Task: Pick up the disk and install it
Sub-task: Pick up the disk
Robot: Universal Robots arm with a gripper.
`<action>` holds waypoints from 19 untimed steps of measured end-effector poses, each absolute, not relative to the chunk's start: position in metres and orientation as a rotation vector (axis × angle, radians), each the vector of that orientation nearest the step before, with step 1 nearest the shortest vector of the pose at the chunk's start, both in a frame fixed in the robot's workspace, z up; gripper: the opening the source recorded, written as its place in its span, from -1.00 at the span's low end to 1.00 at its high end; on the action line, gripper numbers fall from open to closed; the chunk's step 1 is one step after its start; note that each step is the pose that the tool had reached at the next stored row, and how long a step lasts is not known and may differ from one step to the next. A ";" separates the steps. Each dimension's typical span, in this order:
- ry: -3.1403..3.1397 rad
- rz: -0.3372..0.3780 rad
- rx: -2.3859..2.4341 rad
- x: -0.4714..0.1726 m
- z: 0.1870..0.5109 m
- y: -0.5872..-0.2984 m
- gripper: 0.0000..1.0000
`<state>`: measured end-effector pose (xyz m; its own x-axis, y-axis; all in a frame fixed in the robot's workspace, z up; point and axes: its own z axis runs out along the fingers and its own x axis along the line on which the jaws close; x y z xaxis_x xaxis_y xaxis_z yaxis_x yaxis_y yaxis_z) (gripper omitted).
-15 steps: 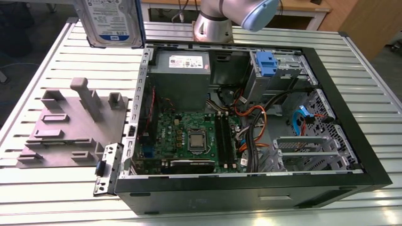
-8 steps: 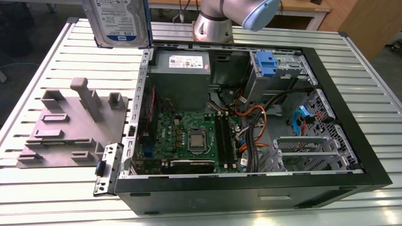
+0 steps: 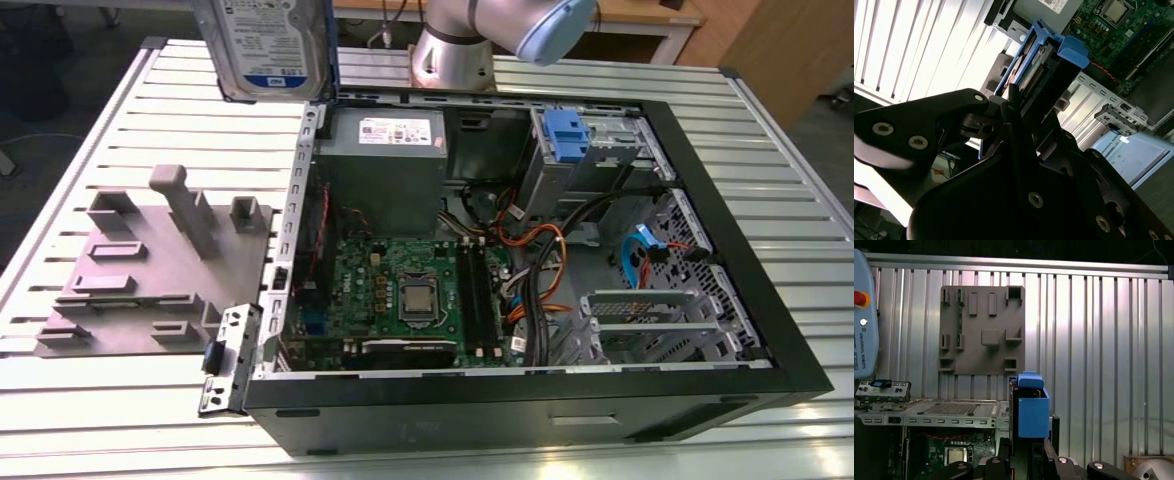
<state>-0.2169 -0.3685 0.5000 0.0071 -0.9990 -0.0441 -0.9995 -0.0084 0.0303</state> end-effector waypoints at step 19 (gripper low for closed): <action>2.205 0.082 -2.222 -0.181 0.500 -0.369 -0.30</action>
